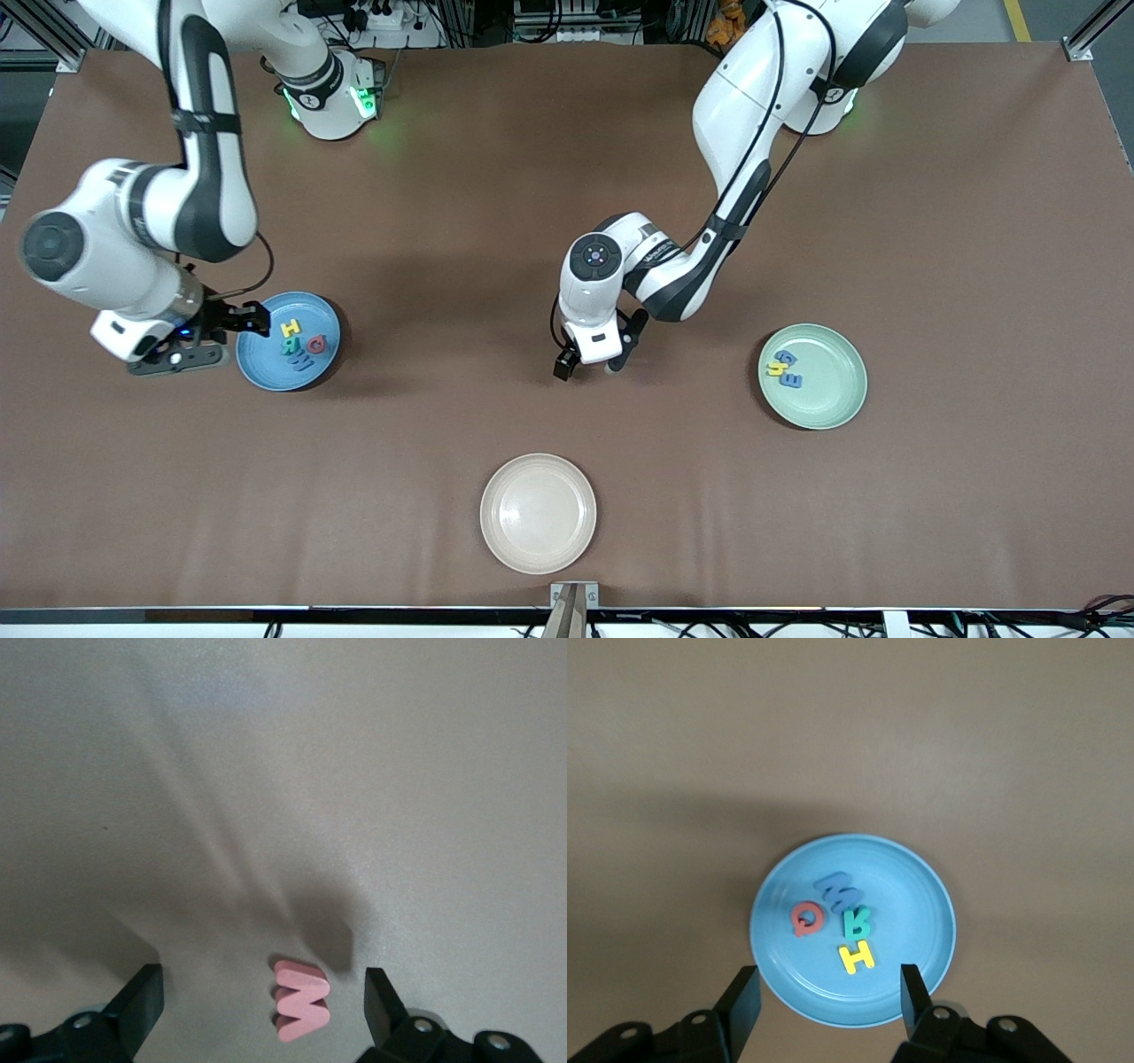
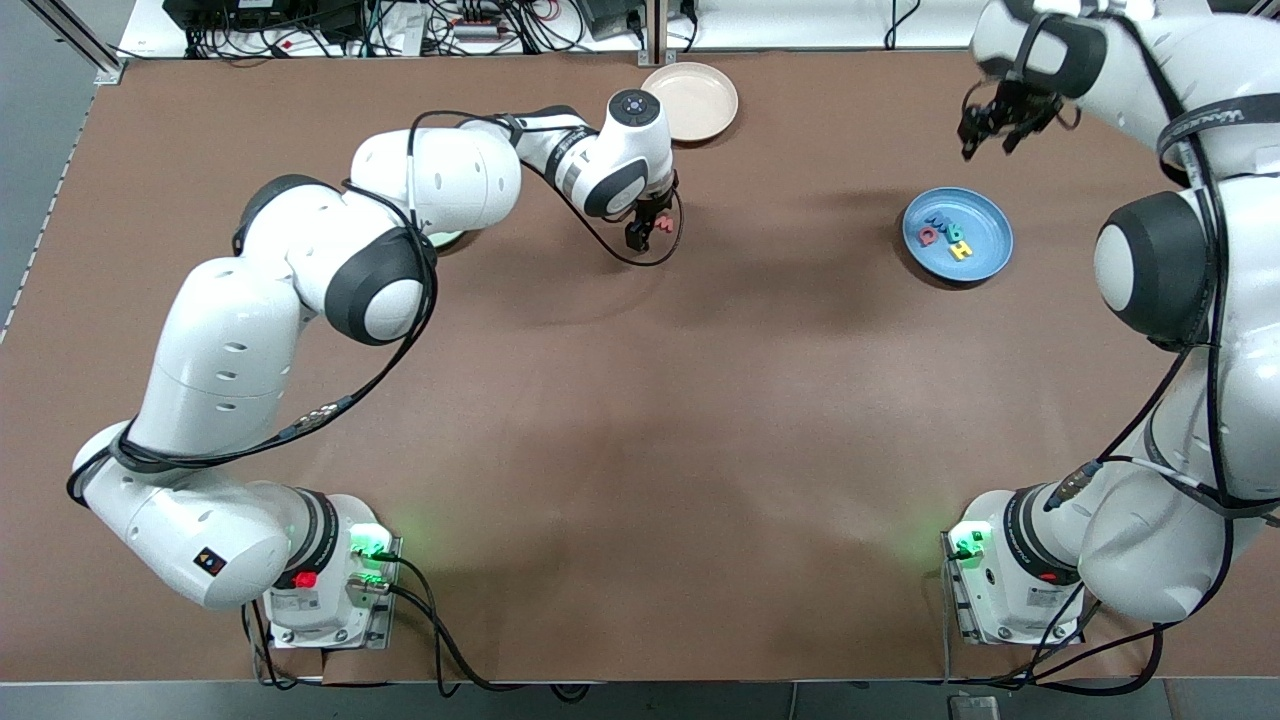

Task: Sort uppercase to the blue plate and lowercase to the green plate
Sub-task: 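Grasp the pink m with the left gripper while the right gripper withdraws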

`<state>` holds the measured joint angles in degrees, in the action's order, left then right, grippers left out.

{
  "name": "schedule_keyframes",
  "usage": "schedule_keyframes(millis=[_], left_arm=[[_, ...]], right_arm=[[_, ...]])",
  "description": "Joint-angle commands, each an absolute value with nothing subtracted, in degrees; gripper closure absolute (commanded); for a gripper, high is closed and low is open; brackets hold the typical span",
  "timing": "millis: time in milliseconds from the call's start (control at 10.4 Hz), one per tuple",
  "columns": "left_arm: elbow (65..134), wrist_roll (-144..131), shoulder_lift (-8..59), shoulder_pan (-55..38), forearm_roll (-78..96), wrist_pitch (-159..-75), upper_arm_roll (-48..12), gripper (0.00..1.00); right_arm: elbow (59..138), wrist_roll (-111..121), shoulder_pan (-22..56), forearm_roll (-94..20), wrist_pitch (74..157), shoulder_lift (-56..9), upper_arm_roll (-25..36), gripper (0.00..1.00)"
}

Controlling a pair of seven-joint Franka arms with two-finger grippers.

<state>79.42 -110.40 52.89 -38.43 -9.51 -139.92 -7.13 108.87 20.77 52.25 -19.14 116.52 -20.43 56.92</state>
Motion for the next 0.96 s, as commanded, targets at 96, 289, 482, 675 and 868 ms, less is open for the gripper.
schedule_keyframes(millis=[96, 289, 482, 675, 868], left_arm=[[76.9, -110.2, 54.8, -39.7, -9.7, -141.3, -5.7, 0.0], [76.9, -110.0, 54.9, -39.7, -9.7, -141.3, -5.7, 0.0], [76.9, -109.9, 55.4, -40.4, -9.7, -141.3, -5.4, 0.0], [76.9, -109.1, 56.0, -41.0, -9.8, -141.3, -5.3, 0.0], [76.9, -108.8, 56.4, -41.0, -9.8, -141.3, -5.3, 0.0]], right_arm=[[96.8, 20.1, 44.2, -19.2, 104.7, -20.3, 53.8, 0.27], [88.9, 20.6, 37.0, -19.1, 97.8, -20.2, 48.4, 0.27], [81.6, 20.0, 28.6, -18.6, 90.4, -20.1, 41.0, 0.26], [77.5, 20.0, 22.7, -18.1, 86.8, -20.1, 35.6, 0.26], [76.6, 20.0, 22.3, -17.5, 86.0, -20.0, 35.2, 0.26]])
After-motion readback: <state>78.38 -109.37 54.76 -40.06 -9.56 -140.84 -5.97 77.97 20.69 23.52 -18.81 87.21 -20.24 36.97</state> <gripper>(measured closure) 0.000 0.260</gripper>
